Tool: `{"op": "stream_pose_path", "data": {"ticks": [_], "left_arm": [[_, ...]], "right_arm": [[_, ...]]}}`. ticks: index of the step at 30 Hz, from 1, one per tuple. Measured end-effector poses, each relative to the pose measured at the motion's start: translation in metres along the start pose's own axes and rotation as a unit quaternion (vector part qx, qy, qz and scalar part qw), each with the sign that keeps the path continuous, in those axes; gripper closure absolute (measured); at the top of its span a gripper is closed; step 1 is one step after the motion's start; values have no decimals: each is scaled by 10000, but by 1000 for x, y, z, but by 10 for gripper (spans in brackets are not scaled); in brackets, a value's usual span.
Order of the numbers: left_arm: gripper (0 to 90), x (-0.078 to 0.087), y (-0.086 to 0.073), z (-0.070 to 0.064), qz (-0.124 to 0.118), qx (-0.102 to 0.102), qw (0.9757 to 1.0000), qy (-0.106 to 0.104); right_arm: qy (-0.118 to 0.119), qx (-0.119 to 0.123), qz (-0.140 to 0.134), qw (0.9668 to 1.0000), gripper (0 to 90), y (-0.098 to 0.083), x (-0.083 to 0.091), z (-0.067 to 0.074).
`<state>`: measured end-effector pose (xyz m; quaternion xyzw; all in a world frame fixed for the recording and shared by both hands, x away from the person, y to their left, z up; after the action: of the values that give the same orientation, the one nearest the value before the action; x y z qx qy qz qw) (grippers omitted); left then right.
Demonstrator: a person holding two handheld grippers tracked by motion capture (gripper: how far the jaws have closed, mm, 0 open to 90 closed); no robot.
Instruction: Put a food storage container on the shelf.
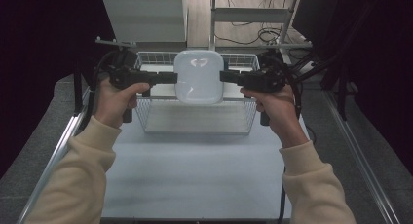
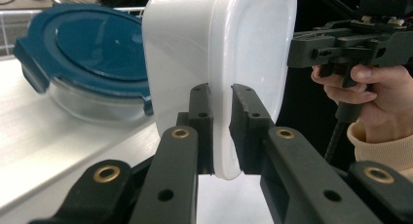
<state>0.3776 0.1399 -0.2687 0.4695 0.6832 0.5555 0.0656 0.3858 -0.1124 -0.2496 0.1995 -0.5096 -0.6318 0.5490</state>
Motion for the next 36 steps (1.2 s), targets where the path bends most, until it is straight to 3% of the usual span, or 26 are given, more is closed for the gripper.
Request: {"op": "stream_pose_path", "data": {"ticks": [13,27,31,36], "left_arm": [[801,-16,41,24,180,303,9994,-11],[798,-33,53,43,377,530,9979,82],[796,-39,55,52,406,732,9965,41],[792,-46,61,63,412,1134,9924,-249]], "right_arm": [[123,-346,5,9993,796,37,-10,-29],[126,-648,56,9978,795,47,-22,-52],[132,-874,69,9961,790,48,-28,-62],[212,-1159,26,9930,765,53,-33,-75]]}}
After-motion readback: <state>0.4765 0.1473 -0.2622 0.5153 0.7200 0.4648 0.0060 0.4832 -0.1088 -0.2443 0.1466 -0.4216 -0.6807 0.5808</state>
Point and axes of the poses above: each handheld gripper's, and its own axes: x roughly backward along the jaws, y roughly out of its top, z roughly to its left, the point moved 5 cm from there along -x, roughly forward along the jaws, and after that the axes turned 11 degrees about y, right-handed, at the moved point
